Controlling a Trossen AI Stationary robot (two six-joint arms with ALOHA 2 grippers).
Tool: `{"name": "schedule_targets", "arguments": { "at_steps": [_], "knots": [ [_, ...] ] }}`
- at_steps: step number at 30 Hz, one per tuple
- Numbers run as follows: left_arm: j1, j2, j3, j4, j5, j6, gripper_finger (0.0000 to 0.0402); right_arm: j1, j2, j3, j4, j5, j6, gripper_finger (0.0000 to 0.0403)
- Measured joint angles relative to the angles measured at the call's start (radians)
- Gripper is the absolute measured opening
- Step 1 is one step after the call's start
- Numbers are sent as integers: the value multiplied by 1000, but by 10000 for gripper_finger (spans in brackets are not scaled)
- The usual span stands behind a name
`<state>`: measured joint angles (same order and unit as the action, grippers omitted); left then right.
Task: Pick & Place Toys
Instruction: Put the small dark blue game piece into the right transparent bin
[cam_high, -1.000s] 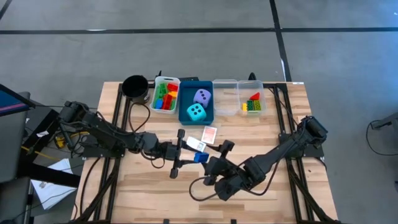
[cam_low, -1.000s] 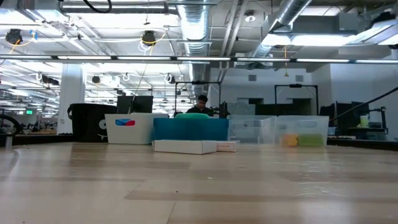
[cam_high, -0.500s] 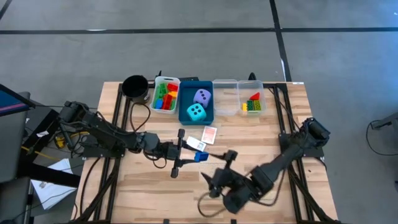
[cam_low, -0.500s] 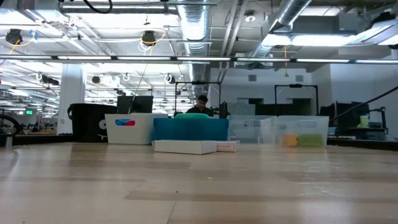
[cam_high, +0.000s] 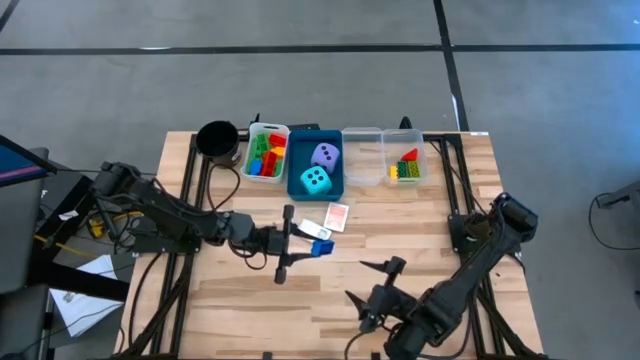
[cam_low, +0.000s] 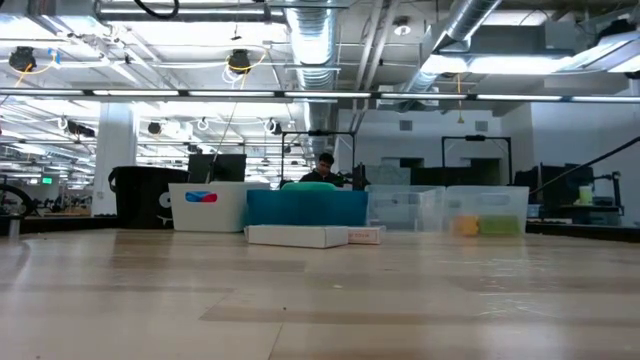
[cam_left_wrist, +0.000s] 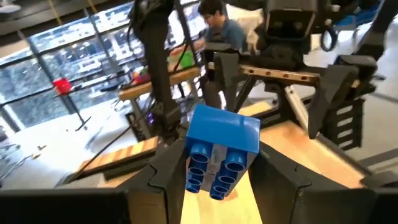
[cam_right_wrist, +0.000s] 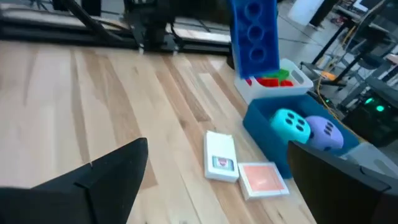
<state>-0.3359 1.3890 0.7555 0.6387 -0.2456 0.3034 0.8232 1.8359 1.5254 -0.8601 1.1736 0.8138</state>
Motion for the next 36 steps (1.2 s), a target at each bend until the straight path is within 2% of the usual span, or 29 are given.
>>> {"name": "schedule_targets", "arguments": {
  "at_steps": [6,11,18,21,28,36],
  "knots": [
    [0,-36,0,-43,-74,6,135,-4,1,-127,53,-2,111,376],
    [8,-107,0,-129,-185,7,135,-8,2,-268,236,-1,214,376],
    [40,-196,0,-301,-443,-37,136,-36,2,-386,565,4,127,376],
    [70,-207,0,-357,-526,-77,136,-48,2,-406,639,4,67,376],
    [169,-205,0,-442,-560,-173,136,-54,2,-419,674,3,42,376],
    [331,-205,0,-456,-561,-182,136,-77,2,-419,674,6,3,376]
  ]
}}
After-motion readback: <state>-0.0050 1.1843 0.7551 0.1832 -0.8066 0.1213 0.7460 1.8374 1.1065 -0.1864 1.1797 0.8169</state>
